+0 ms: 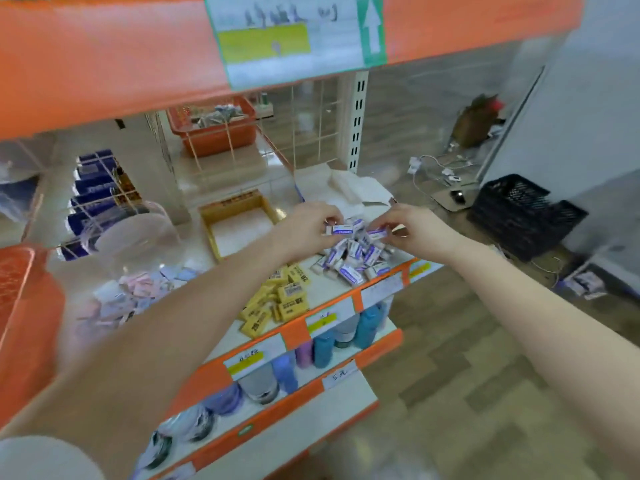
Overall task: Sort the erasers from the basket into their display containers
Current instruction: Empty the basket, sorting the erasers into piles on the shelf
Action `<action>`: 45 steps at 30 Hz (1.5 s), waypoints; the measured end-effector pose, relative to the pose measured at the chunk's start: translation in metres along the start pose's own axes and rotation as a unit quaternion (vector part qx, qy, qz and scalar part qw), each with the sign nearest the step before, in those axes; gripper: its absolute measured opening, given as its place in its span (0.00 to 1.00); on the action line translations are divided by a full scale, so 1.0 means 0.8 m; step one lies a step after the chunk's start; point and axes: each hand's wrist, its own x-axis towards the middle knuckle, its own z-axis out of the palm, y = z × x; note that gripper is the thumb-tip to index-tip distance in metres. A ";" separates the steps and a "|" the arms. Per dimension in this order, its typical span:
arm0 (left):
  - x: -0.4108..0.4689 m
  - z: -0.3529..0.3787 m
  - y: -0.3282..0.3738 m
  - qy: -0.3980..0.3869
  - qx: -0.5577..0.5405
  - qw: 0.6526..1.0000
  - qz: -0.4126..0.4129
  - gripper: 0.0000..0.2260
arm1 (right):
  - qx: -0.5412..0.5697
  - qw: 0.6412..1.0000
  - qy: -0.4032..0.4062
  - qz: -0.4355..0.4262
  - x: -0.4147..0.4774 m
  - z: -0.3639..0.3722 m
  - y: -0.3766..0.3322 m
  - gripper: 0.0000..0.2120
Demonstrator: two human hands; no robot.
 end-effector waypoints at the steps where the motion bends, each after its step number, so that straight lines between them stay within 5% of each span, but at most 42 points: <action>1: 0.002 0.005 0.003 -0.002 -0.003 1.000 -0.006 0.13 | 0.005 1.000 -0.001 -0.001 -0.002 0.001 0.003 0.13; 10: 0.002 0.021 0.003 0.048 -0.058 0.996 -0.041 0.12 | 0.037 0.998 -0.042 0.009 -0.003 0.010 0.025 0.13; 15: -0.003 0.031 0.013 0.054 -0.058 0.996 -0.033 0.11 | 0.080 0.996 0.028 0.026 -0.009 0.024 0.034 0.13; 21: -0.008 0.042 0.026 0.065 -0.105 0.991 -0.053 0.08 | 0.137 0.990 -0.026 0.012 -0.015 0.018 0.041 0.15; 27: -0.013 0.039 0.025 0.052 -0.114 0.991 -0.046 0.09 | 0.244 0.963 0.060 0.099 -0.014 -0.001 0.059 0.20; 34: -0.021 0.039 0.026 0.051 -0.104 0.993 -0.039 0.14 | 0.202 0.968 0.085 0.119 -0.011 -0.019 0.065 0.15; 38: -0.025 0.035 0.024 0.049 -0.100 0.993 -0.048 0.14 | 0.121 0.987 0.016 0.106 -0.005 -0.013 0.053 0.14; 45: -0.044 0.021 0.014 0.071 -0.068 0.992 -0.082 0.14 | 0.075 0.997 0.026 0.021 0.015 -0.004 0.012 0.12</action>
